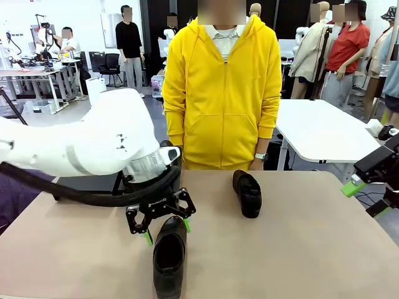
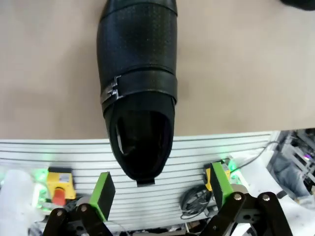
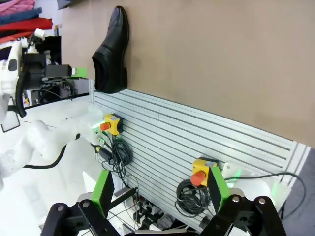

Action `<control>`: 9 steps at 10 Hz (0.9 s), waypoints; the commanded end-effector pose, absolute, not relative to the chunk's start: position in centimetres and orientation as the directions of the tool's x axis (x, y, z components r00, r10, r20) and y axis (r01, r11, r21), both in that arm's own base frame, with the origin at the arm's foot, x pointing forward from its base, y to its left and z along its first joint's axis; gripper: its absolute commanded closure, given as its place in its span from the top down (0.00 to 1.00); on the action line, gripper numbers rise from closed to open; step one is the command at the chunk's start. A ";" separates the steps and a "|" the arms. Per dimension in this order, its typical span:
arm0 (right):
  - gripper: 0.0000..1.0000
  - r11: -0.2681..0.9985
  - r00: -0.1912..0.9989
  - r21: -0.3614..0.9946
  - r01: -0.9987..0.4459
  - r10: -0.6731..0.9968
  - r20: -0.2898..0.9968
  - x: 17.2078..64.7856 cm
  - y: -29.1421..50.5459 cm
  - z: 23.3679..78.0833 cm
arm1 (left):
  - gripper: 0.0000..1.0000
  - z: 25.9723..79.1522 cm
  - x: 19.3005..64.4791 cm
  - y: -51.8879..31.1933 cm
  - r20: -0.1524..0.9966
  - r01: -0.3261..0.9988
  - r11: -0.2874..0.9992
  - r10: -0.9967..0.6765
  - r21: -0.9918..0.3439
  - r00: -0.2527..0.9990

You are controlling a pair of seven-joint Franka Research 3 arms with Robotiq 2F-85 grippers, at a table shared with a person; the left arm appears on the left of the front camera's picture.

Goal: Organize the shoes by placing them on the stand.
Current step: Place the Shoe from the middle of the table onto the Shoes Stand.

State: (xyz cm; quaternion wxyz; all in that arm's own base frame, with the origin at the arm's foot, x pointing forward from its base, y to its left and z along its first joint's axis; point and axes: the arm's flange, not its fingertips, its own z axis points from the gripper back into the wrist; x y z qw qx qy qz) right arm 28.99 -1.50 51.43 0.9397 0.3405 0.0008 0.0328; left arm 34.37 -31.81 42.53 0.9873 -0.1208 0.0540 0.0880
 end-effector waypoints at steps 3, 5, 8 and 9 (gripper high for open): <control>1.00 0.759 0.996 0.646 -0.087 0.087 0.032 29.2 -1.9 51.9 | 1.00 41.9 36.2 -34.9 -0.037 -0.215 0.970 0.212 -0.115 0.976; 1.00 0.759 0.996 0.646 -0.087 0.087 0.032 29.2 -1.9 51.9 | 1.00 40.3 36.7 -35.8 -0.082 -0.214 0.973 0.207 -0.085 0.975; 1.00 0.759 0.996 0.646 -0.087 0.087 0.032 29.2 -1.9 51.9 | 1.00 38.4 36.4 -37.5 -0.083 -0.192 0.978 0.185 -0.080 0.979; 1.00 0.759 0.996 0.646 -0.087 0.087 0.032 29.2 -1.9 51.9 | 1.00 37.0 36.5 -38.2 -0.080 -0.174 0.982 0.168 -0.068 0.982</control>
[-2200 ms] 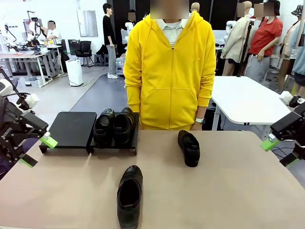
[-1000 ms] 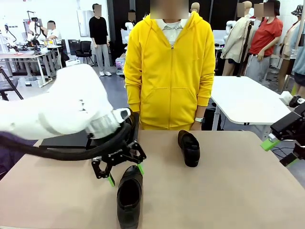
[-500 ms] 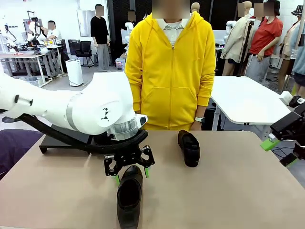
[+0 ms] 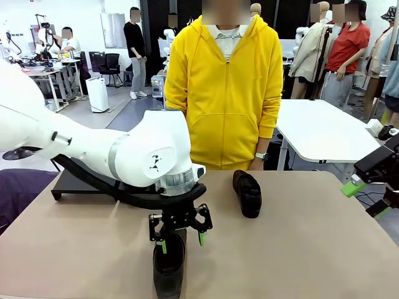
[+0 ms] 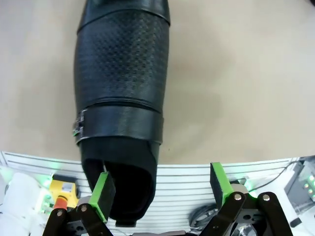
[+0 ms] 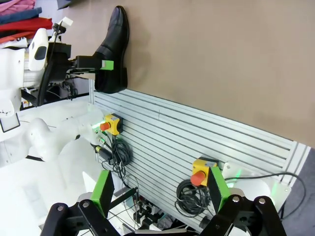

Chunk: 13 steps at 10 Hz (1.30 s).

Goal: Organize the shoes by placing them on the stand.
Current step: Place the Shoe from the middle of the table onto the Shoes Stand.

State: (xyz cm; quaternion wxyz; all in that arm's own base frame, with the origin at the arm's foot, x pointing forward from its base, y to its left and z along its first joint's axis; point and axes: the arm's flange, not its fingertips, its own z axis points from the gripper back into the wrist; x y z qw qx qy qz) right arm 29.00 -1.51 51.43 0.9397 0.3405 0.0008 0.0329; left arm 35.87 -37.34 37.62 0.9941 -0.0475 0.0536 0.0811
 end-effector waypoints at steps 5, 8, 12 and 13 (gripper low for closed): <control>1.00 0.759 0.996 0.646 -0.087 0.087 0.032 29.2 -1.9 51.9 | 1.00 34.8 36.5 -39.5 -0.070 -0.162 0.987 0.161 -0.001 0.984; 1.00 0.759 0.996 0.646 -0.087 0.087 0.032 29.2 -1.9 51.9 | 0.00 34.9 36.7 -39.7 -0.090 -0.160 0.987 0.161 0.016 0.983; 1.00 0.759 0.996 0.646 -0.087 0.087 0.032 29.2 -1.9 51.9 | 0.00 35.1 36.7 -39.4 -0.084 -0.164 0.986 0.165 0.021 0.983; 1.00 0.759 0.996 0.646 -0.087 0.087 0.032 29.2 -1.9 51.9 | 0.00 35.5 37.0 -39.1 -0.083 -0.174 0.985 0.174 0.014 0.981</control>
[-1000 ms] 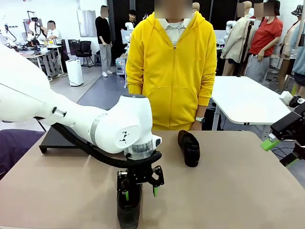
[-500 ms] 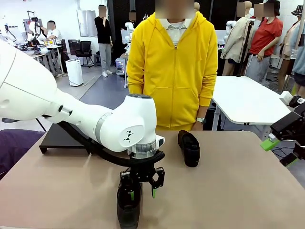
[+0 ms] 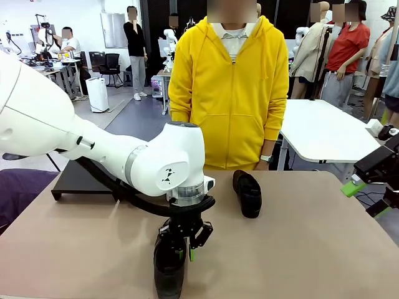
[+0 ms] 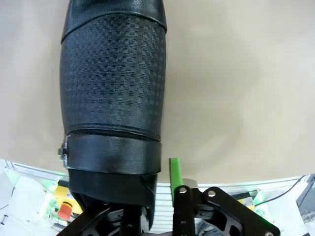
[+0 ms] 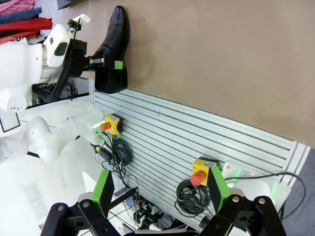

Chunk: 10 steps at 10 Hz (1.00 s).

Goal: Organize the shoes by placing them on the stand.
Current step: Place the Shoe from the middle of the table onto the Shoes Stand.

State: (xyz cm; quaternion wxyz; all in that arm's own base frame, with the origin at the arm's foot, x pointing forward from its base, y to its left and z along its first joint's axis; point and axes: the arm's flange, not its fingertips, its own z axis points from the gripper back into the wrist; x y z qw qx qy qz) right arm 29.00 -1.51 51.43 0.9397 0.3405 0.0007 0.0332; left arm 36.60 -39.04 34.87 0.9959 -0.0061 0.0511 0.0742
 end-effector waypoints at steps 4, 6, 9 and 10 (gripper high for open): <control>1.00 0.759 0.996 0.646 -0.087 0.087 0.032 29.2 -1.9 51.9 | 0.00 38.1 36.5 -37.4 -0.007 -0.161 0.986 0.162 0.031 0.987; 1.00 0.759 0.996 0.646 -0.087 0.087 0.032 29.2 -1.9 51.9 | 0.00 42.9 34.2 -33.8 0.066 -0.019 1.000 0.018 0.004 0.998; 1.00 0.759 0.996 0.646 -0.087 0.087 0.032 29.2 -1.9 51.9 | 0.00 49.8 29.2 -24.0 0.271 -0.164 0.983 0.136 0.087 0.953; 1.00 0.759 0.996 0.646 -0.087 0.087 0.032 29.2 -1.9 51.9 | 0.00 50.9 28.5 -19.3 0.322 -0.262 0.964 0.232 0.052 0.918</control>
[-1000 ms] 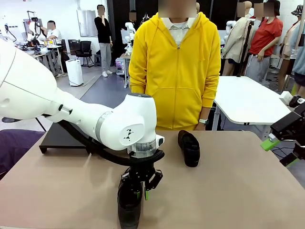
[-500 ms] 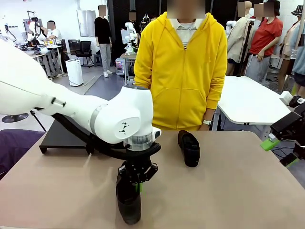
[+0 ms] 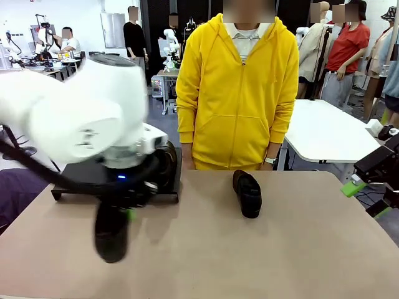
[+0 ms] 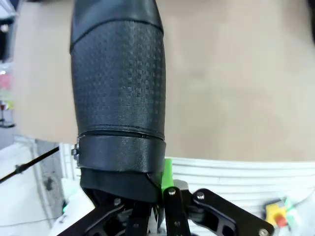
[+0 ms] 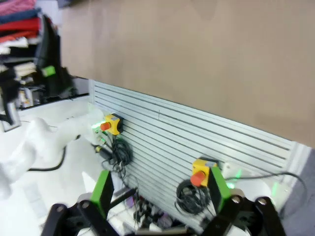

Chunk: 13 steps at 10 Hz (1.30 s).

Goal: Organize the shoes by placing them on the stand.
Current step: Place the Shoe from the middle of the table onto the Shoes Stand.

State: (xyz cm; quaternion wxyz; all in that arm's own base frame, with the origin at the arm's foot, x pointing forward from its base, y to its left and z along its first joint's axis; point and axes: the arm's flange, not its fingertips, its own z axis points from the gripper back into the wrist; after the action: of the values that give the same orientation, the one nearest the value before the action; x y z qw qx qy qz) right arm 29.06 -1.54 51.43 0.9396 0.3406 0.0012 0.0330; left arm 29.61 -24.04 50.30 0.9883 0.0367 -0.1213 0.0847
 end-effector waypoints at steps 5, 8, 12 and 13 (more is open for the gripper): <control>1.00 0.759 0.996 0.646 -0.087 0.087 0.032 29.2 -1.9 51.9 | 0.00 52.3 27.5 -10.3 0.338 -0.364 0.931 0.335 0.023 0.879; 1.00 0.759 0.996 0.646 -0.087 0.087 0.032 29.2 -1.9 51.9 | 0.00 52.3 27.5 -10.3 0.338 -0.364 0.931 0.335 0.023 0.879; 1.00 0.759 0.996 0.646 -0.087 0.087 0.032 29.2 -1.9 51.9 | 0.00 52.4 29.3 -10.1 0.254 -0.346 0.934 0.314 0.091 0.915; 1.00 0.759 0.996 0.646 -0.087 0.087 0.032 29.2 -1.9 51.9 | 0.00 53.9 32.2 -8.8 0.231 -0.327 0.939 0.297 0.104 0.927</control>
State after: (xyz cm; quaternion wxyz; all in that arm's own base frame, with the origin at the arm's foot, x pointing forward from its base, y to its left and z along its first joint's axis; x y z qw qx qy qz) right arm 29.08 -1.55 51.54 0.9397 0.3404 0.0006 0.0335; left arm 29.15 -9.88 51.73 0.9748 0.0597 -0.1287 0.1725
